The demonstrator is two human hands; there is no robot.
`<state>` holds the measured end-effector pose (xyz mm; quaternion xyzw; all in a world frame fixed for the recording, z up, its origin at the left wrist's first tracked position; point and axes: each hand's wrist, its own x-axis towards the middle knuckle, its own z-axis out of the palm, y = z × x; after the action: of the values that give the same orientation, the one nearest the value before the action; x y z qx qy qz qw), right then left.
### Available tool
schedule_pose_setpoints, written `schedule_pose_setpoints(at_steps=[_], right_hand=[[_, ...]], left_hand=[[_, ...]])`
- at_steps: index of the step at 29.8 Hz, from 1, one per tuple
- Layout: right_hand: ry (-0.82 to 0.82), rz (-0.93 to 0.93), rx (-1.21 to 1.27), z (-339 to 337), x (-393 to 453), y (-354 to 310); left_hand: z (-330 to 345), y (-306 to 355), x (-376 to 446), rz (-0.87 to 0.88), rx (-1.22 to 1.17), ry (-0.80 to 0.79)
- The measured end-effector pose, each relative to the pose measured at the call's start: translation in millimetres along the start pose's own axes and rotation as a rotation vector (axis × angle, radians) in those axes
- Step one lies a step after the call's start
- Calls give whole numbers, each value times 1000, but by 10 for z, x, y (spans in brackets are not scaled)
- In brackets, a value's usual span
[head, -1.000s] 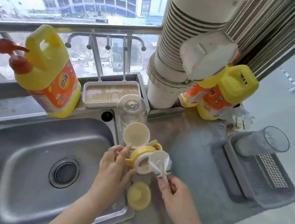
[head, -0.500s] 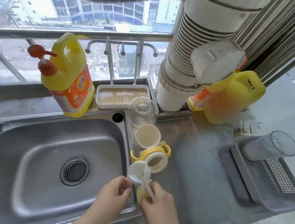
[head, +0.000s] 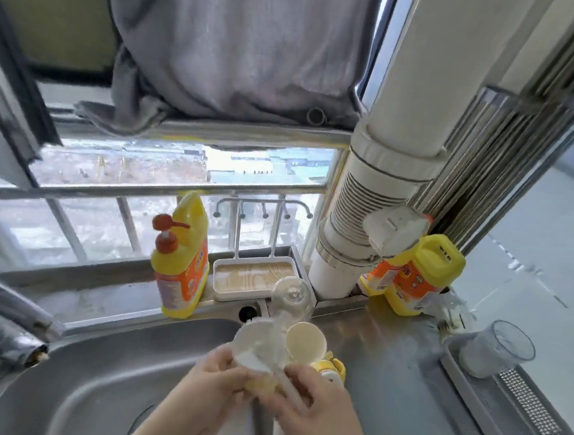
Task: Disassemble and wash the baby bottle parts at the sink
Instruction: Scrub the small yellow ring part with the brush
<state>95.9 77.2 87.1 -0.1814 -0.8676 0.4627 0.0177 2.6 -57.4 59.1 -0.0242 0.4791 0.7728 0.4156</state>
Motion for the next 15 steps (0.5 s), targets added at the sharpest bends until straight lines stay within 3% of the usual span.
schedule_pose_setpoints(at_steps=[5, 9, 13, 15], right_hand=[[138, -133, -78, -209, 70, -587], [273, -216, -141, -231, 89, -952], [212, -339, -186, -92, 21, -1268], [310, -316, -140, -99, 31, -1360]], left_hand=[[83, 747, -297, 230, -81, -20], [152, 1040, -519, 303, 3, -22], [147, 1220, -716, 335, 39, -70], [102, 1275, -747, 348, 6, -86]])
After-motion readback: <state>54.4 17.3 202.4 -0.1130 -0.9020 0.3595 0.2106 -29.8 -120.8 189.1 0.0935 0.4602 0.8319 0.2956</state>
